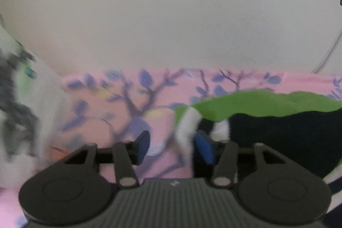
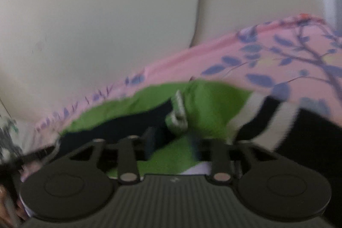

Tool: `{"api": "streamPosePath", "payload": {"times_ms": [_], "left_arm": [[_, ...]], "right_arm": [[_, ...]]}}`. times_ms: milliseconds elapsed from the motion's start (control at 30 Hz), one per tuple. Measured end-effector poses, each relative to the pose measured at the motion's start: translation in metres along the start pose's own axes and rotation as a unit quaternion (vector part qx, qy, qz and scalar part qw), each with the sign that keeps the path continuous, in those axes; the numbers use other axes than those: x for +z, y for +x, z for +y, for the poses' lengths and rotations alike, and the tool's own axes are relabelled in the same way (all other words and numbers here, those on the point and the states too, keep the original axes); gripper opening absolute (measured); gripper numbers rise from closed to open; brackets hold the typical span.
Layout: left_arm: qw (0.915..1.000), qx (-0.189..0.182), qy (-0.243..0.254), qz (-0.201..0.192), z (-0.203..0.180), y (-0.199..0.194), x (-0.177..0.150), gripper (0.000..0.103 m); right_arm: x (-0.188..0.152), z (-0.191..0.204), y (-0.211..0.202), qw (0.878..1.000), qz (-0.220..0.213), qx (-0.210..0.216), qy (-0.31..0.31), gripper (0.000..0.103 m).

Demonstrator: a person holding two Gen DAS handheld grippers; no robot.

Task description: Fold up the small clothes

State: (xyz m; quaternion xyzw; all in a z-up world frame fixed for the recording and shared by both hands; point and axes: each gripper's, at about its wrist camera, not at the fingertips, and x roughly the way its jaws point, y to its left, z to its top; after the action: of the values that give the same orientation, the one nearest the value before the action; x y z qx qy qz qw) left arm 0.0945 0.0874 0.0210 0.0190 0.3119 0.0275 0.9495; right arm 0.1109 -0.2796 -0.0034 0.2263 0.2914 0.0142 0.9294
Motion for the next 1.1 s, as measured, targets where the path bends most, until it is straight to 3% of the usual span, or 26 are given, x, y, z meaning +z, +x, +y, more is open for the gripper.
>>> {"api": "streamPosePath", "payload": {"times_ms": [100, 167, 233, 333, 467, 533, 600, 667, 700, 733, 767, 833, 967, 1100], "left_arm": [[0.9971, 0.003, -0.071, -0.028, 0.023, -0.031, 0.007, 0.049], [0.9913, -0.037, -0.119, -0.042, 0.03, -0.049, 0.011, 0.051], [0.9871, -0.077, -0.134, -0.043, 0.025, -0.059, 0.012, 0.056], [0.9848, -0.123, -0.118, -0.033, -0.001, -0.053, 0.0, 0.063], [0.9907, -0.123, -0.058, 0.0, -0.035, -0.034, -0.033, 0.063], [0.9937, -0.108, -0.029, -0.008, -0.043, -0.037, -0.037, 0.065], [0.9926, -0.117, -0.022, -0.023, -0.045, -0.043, -0.039, 0.074], [0.9927, -0.118, -0.015, -0.019, -0.048, -0.039, -0.039, 0.074], [0.9928, -0.118, -0.016, -0.018, -0.049, -0.038, -0.039, 0.074], [0.9924, -0.12, -0.018, -0.018, -0.048, -0.038, -0.039, 0.074], [0.992, -0.123, -0.023, -0.017, -0.046, -0.037, -0.04, 0.074], [0.9905, -0.132, -0.033, -0.017, -0.037, -0.039, -0.04, 0.074], [0.9872, -0.149, -0.052, -0.02, -0.029, -0.045, -0.042, 0.074], [0.9824, -0.169, -0.076, -0.025, -0.018, -0.046, -0.04, 0.074]], "right_arm": [[0.006, -0.017, -0.053, 0.999, -0.052, 0.004, 0.011, 0.051], [0.004, -0.036, -0.084, 0.997, -0.072, 0.0, 0.038, 0.051], [-0.007, -0.06, -0.114, 0.994, -0.089, -0.015, 0.065, 0.051], [-0.026, -0.089, -0.142, 0.99, -0.098, -0.075, 0.072, 0.051], [-0.051, -0.112, -0.163, 0.98, -0.065, -0.185, 0.035, 0.052], [-0.065, -0.12, -0.167, 0.976, -0.05, -0.208, 0.03, 0.056], [-0.078, -0.122, -0.169, 0.977, -0.036, -0.206, 0.034, 0.057], [-0.091, -0.108, -0.162, 0.97, -0.041, -0.237, -0.032, 0.053], [-0.097, -0.098, -0.159, 0.963, -0.044, -0.255, -0.068, 0.041], [-0.098, -0.093, -0.158, 0.965, -0.046, -0.247, -0.075, 0.018], [-0.095, -0.092, -0.157, 0.967, -0.043, -0.241, -0.066, 0.003], [-0.078, -0.092, -0.157, 0.966, -0.052, -0.246, -0.054, 0.002], [-0.006, -0.078, -0.164, 0.947, -0.129, -0.287, -0.069, 0.002], [0.065, -0.025, -0.168, 0.938, -0.188, -0.267, -0.112, 0.002]]}}
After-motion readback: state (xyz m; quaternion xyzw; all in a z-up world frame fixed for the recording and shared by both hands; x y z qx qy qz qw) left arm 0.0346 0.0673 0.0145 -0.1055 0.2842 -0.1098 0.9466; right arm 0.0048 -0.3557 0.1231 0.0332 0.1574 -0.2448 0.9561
